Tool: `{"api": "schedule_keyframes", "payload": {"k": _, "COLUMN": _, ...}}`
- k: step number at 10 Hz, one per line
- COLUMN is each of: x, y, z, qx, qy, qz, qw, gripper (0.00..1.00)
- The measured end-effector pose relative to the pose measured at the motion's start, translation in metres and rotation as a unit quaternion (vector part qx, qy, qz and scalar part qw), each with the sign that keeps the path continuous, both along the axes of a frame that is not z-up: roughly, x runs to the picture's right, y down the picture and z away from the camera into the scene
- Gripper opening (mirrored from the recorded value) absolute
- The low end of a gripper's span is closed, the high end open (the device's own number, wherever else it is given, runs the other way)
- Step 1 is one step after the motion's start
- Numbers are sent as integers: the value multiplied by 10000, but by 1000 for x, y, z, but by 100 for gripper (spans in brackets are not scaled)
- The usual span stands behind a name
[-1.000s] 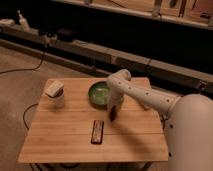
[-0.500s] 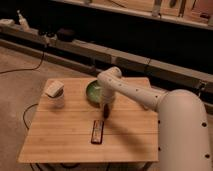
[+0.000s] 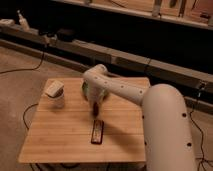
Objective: Drag the pepper across the table
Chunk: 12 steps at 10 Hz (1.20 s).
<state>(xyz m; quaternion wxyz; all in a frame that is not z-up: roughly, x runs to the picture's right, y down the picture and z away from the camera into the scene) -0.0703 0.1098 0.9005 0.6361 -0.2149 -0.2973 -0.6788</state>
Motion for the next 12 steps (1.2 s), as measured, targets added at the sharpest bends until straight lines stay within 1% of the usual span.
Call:
{"api": "schedule_keyframes", "payload": {"k": 2, "x": -28, "y": 3, "z": -1, "qx": 21, "qy": -217, "qz": -224, "qw": 9995, "gripper": 27}}
{"api": "schedule_keyframes", "payload": {"k": 4, "x": -54, "y": 4, "z": -6, "qx": 72, "qy": -441, "qz": -435, "qw": 9981, "gripper": 27}}
{"api": "schedule_keyframes", "payload": {"k": 6, "x": -81, "y": 7, "z": -13, "qx": 152, "qy": -683, "qz": -673, "qw": 9953, "gripper": 27}}
{"api": "schedule_keyframes", "payload": {"k": 8, "x": -102, "y": 17, "z": -20, "qx": 156, "qy": -896, "qz": -875, "qw": 9920, "gripper": 27}}
{"api": "schedule_keyframes", "payload": {"k": 10, "x": -128, "y": 40, "z": -30, "qx": 92, "qy": -1261, "qz": -1151, "qw": 9853, "gripper": 27}}
{"api": "schedule_keyframes", "payload": {"k": 11, "x": -137, "y": 46, "z": -34, "qx": 95, "qy": -1397, "qz": -1228, "qw": 9825, "gripper": 27}}
{"api": "schedule_keyframes", "payload": {"k": 12, "x": -149, "y": 51, "z": -42, "qx": 139, "qy": -1604, "qz": -1348, "qw": 9777, "gripper": 27}}
